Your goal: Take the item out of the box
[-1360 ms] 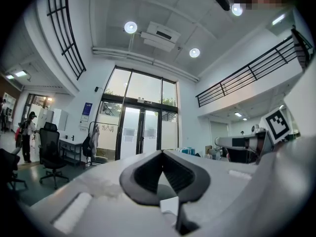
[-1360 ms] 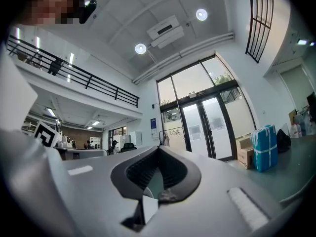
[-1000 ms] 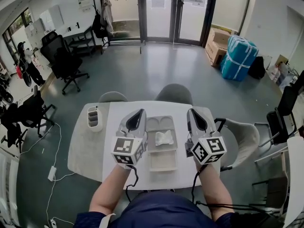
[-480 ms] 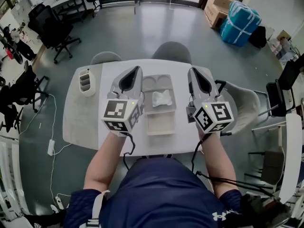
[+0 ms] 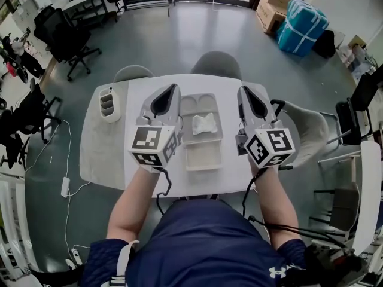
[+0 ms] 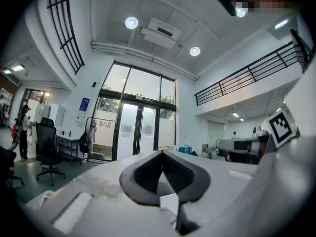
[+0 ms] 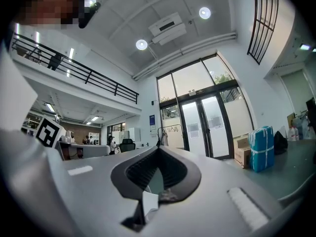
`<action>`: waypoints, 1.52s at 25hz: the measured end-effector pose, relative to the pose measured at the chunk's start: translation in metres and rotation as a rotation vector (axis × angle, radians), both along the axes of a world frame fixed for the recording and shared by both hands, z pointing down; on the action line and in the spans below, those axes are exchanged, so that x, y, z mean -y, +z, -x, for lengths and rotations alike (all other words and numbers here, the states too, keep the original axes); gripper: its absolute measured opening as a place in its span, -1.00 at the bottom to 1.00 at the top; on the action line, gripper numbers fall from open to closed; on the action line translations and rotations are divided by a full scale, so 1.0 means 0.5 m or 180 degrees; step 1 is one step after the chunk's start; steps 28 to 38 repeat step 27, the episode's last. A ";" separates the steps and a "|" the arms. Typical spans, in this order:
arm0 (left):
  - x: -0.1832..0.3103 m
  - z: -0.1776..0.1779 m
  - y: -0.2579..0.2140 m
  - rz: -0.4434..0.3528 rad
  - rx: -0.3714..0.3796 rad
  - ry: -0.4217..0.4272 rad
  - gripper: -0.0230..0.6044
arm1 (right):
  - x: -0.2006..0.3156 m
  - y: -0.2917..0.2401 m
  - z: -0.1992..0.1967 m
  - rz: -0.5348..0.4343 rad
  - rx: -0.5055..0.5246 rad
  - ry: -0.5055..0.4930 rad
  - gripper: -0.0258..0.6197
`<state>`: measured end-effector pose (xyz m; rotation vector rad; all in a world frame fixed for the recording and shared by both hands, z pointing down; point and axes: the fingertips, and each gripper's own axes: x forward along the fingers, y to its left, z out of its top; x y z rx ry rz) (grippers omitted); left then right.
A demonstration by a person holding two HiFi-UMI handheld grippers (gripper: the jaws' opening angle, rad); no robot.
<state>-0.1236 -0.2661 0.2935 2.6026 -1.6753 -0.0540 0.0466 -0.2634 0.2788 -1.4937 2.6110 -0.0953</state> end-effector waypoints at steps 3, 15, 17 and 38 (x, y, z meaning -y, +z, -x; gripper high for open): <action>0.000 0.001 0.001 0.0002 -0.0005 0.0004 -0.92 | -0.001 0.000 0.000 0.0000 0.0002 -0.0001 -0.92; 0.004 0.002 0.014 0.0025 0.0003 0.0006 -0.92 | 0.001 0.015 0.011 0.0020 0.0001 -0.0032 -0.92; 0.004 0.003 0.016 0.0027 0.0001 0.0007 -0.92 | 0.001 0.017 0.012 0.0021 0.0002 -0.0036 -0.92; 0.002 0.006 0.020 0.0033 -0.0002 0.0016 -0.92 | -0.003 0.018 0.015 0.0026 0.0011 -0.0024 -0.92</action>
